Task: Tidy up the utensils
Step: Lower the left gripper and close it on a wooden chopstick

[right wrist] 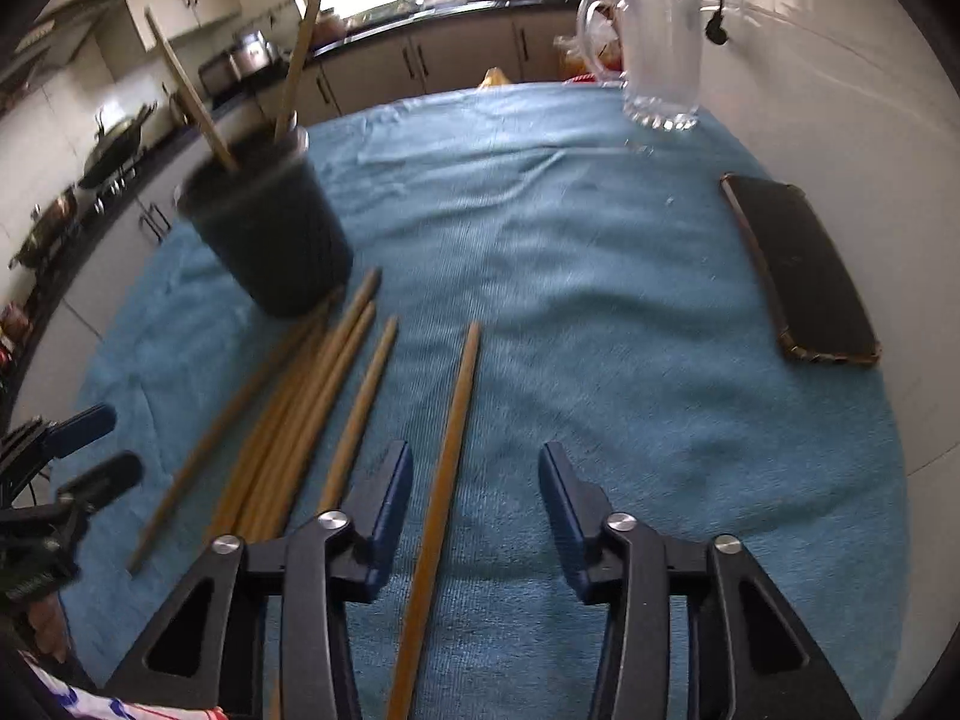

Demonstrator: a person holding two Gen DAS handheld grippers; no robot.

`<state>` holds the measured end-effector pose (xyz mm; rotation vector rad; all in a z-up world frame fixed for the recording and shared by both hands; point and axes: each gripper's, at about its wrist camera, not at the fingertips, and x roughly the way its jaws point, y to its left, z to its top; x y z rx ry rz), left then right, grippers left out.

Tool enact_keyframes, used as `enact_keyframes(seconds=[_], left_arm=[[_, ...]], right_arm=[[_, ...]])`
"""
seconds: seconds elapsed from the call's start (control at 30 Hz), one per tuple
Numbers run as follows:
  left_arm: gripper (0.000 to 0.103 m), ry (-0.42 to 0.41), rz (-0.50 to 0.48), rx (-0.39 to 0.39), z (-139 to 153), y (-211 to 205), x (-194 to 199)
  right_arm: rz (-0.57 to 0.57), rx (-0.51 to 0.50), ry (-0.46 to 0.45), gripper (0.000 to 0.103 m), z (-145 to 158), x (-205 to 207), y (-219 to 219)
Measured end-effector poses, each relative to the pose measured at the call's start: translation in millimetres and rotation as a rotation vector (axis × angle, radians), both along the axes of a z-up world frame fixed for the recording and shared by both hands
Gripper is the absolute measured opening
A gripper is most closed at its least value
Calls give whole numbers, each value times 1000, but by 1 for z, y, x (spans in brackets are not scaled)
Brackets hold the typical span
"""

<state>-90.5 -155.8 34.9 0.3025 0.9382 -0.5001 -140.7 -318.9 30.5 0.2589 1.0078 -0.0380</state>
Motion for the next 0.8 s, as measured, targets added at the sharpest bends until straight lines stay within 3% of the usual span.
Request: enact_keyframes(seconds=[0.03, 0.1, 0.13, 0.17, 0.2, 0.23, 0.4, 0.6, 0.67, 0.73, 0.8], left_arm=[[48, 14, -6, 16, -5, -3, 2], [31, 55, -6, 28, -15, -9, 7], [27, 80, -6, 15, -18, -10, 9], [16, 98, -1, 7, -19, -10, 10], [11, 80, 23, 20, -19, -12, 9], [11, 85, 34, 19, -19, -12, 10], [9, 240, 133, -127, -17, 20, -3], [7, 290, 123, -116, -14, 47, -42], [7, 288, 108, -102, -13, 48, -45], [7, 260, 100, -82, -10, 46, -46], [7, 243, 99, -78, -6, 42, -40]], right_arm=[[3, -19, 4, 43, -2, 2, 3], [10, -62, 3, 40, -3, 4, 7], [9, -79, 5, 34, -2, 6, 10], [7, -92, 7, 29, -3, 7, 11], [2, -98, 9, 19, -2, 7, 11], [-6, -95, 11, 11, -1, 6, 9], [-18, -50, 24, 7, -1, -10, -1], [26, -41, 50, 8, 1, -50, -3], [34, -51, 49, 14, 1, -55, -4], [38, -67, 49, 32, 1, -56, -5], [19, -85, 54, 39, 0, -49, -6]])
